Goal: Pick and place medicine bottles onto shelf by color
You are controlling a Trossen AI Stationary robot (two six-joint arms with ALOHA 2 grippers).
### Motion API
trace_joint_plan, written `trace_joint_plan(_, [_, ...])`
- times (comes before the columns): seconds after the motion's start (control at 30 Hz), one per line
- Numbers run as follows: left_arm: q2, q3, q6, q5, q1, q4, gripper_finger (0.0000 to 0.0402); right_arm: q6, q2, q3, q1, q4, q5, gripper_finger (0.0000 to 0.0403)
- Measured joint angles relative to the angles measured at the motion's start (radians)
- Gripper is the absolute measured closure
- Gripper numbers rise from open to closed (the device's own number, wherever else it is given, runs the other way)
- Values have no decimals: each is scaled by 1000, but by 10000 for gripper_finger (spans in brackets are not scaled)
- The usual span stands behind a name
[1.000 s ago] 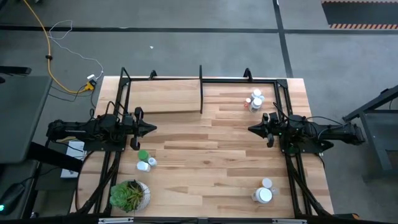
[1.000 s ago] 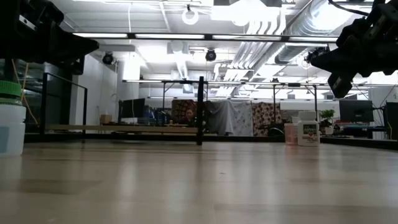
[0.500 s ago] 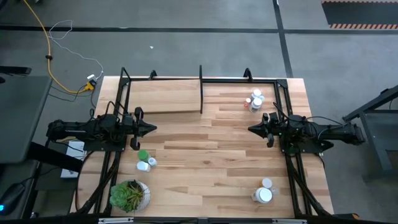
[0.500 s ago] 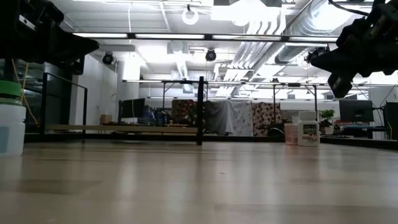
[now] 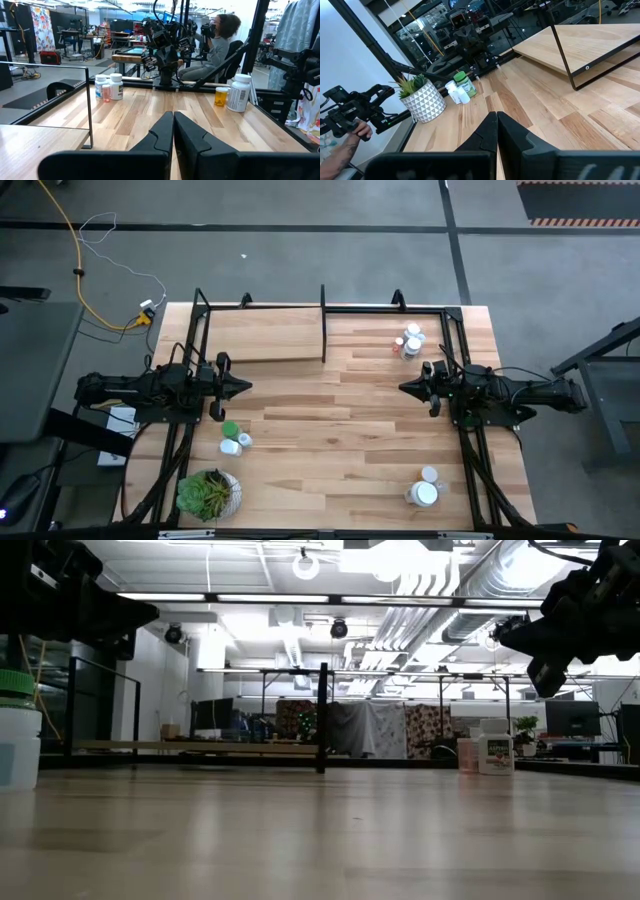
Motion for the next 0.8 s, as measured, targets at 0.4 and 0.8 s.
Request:
trace_joint_plan(0.4, [0, 0, 0, -1, 0, 0, 398, 0, 0, 0, 0, 0, 0, 402])
trace_joint_plan(0.8, [0, 0, 0, -3, 0, 0, 398, 137, 0, -1, 0, 185, 193, 402])
